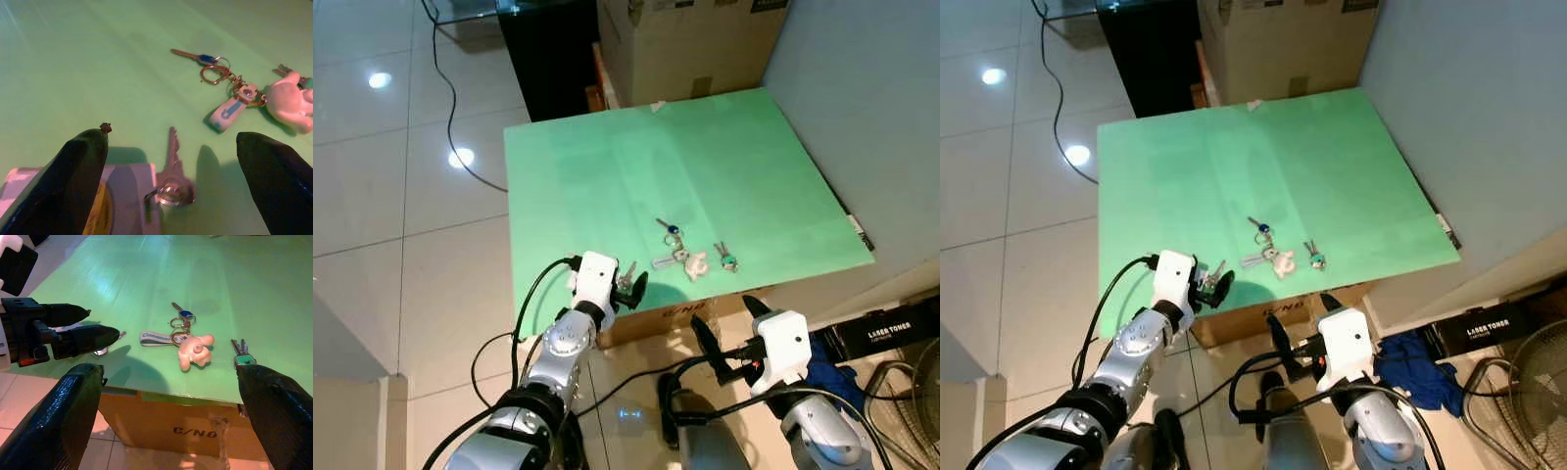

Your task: Hang keys on a hook

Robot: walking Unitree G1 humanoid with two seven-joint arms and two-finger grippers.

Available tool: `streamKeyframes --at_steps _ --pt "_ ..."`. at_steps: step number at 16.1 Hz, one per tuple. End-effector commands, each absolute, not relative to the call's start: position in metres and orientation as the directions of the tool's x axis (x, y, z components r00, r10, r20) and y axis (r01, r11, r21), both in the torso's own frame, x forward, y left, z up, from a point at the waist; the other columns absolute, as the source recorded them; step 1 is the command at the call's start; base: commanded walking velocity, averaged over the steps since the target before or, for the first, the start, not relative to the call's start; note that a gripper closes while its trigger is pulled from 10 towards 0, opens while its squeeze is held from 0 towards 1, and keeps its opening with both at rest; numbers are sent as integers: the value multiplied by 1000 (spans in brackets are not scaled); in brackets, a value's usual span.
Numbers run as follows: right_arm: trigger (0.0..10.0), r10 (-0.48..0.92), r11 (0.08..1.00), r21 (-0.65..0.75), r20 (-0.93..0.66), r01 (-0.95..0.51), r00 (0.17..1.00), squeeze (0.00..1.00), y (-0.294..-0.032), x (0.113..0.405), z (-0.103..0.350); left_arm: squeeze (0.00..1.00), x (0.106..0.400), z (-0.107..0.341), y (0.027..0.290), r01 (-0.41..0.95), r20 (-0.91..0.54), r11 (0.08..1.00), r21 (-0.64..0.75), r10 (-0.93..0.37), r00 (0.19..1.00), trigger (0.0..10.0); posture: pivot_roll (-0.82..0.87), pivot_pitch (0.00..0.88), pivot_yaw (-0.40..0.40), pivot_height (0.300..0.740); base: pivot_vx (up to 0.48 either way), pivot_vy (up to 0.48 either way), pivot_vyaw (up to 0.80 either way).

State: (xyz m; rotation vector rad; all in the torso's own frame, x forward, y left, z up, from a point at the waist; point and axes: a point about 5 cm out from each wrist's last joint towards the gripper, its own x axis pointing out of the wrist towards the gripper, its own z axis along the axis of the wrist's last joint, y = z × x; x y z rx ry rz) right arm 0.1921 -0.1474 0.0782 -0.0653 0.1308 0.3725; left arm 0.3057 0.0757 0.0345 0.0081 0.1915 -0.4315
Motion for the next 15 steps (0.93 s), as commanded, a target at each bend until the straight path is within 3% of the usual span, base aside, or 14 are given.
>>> streamKeyframes --at_steps 1,6,13,14,15 --pt "10000 350 932 -38 -150 -359 925 0 -149 188 79 0 298 26 72 435 -210 899 -49 -435 876 10000 -370 263 26 740 0 0 0" --pt "10000 341 937 -28 -154 -349 927 0 -151 190 78 0 285 7 76 392 -312 917 -69 -393 865 10000 -361 264 20 740 0 0 0" --pt "10000 354 931 -27 -166 -363 921 0 -152 189 76 0 293 11 85 258 -300 961 -105 -278 913 10000 -360 242 6 740 0 0 0" --pt "10000 356 930 -28 -170 -365 919 0 -152 189 76 0 292 8 88 239 -320 965 -105 -261 911 6627 -359 240 6 740 0 0 0" --pt "10000 356 930 -28 -172 -366 919 0 -152 189 75 0 292 7 88 233 -327 966 -112 -257 909 5765 -360 240 5 740 0 0 0"
